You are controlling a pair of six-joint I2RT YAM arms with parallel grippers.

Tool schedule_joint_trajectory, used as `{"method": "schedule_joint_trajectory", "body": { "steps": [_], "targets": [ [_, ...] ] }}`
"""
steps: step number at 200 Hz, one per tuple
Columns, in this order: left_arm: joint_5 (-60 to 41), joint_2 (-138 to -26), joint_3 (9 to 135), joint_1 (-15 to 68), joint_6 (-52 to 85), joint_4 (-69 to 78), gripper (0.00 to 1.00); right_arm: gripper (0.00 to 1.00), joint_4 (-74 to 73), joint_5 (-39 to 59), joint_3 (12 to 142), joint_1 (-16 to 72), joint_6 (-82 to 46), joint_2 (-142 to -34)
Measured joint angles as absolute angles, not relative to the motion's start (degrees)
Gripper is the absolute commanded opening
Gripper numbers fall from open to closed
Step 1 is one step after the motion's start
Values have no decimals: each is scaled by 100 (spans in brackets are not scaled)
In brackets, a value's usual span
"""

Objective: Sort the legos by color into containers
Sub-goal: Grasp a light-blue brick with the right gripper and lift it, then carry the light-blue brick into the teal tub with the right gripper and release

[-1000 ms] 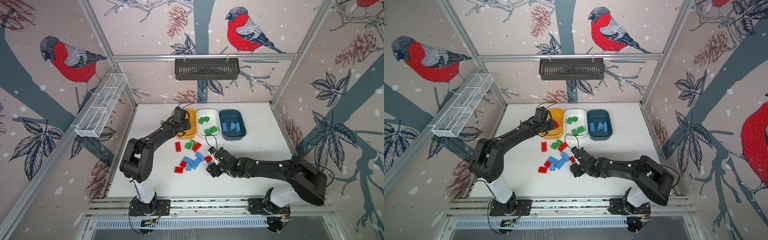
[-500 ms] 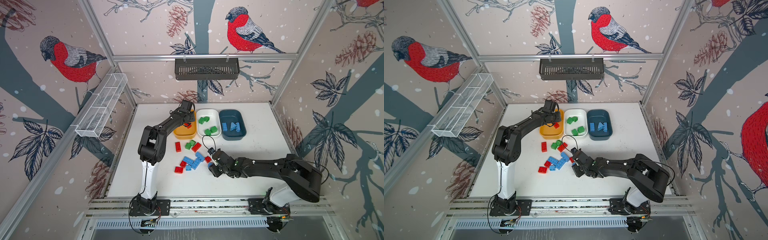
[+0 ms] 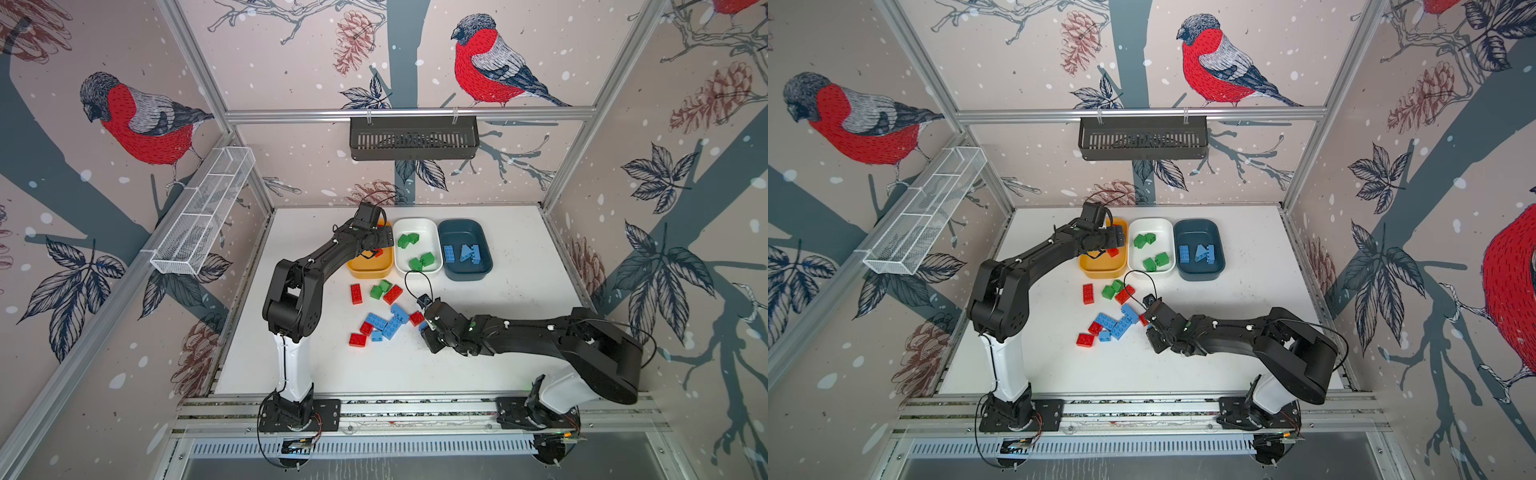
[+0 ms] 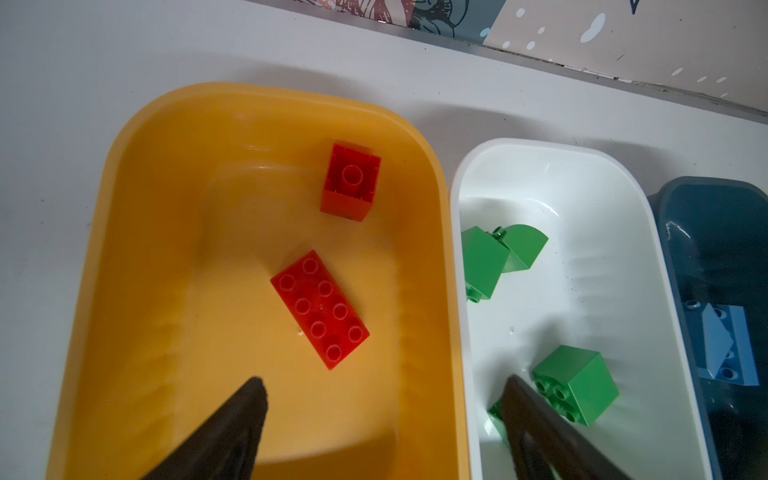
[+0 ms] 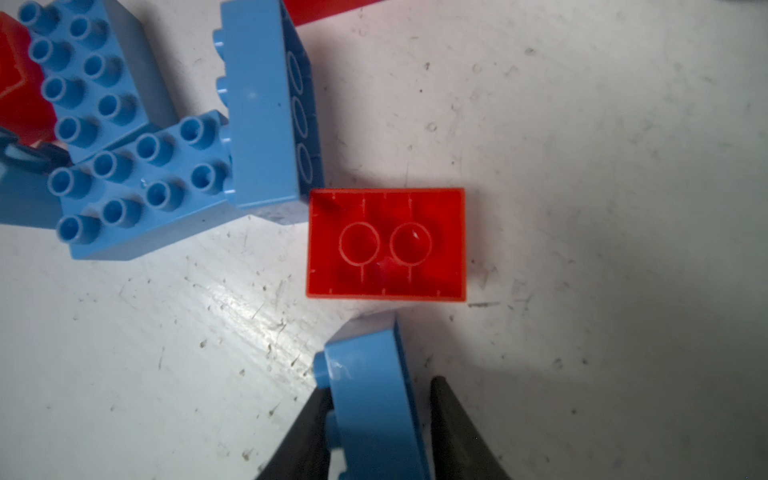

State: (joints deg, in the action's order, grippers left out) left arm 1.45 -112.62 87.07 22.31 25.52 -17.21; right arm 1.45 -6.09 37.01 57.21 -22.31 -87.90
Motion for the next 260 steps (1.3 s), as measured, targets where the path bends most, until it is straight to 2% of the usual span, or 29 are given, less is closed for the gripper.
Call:
{"method": "schedule_joint_trajectory", "body": {
  "steps": [59, 97, 180, 233, 260],
  "targets": [
    [145, -10890, 8307, 2231, 2556, -1542, 97, 20, 296, -902, 3583, 5708, -2276, -8416],
    [143, -10822, 8167, 2231, 2571, -1446, 97, 15, 290, -1236, 3444, 5483, -2427, -7979],
    [-143, -10331, 7516, 2231, 2827, -1234, 97, 15, -379, -1118, 3140, 4021, -2980, -6963],
    [-163, -9872, 7116, 2233, 2880, -1151, 97, 15, -633, -947, 3680, 3048, -2803, -7098],
    [-167, -9701, 6971, 2233, 2961, -1138, 97, 16, -672, -947, 4156, 2563, -2539, -7577]
  ]
}}
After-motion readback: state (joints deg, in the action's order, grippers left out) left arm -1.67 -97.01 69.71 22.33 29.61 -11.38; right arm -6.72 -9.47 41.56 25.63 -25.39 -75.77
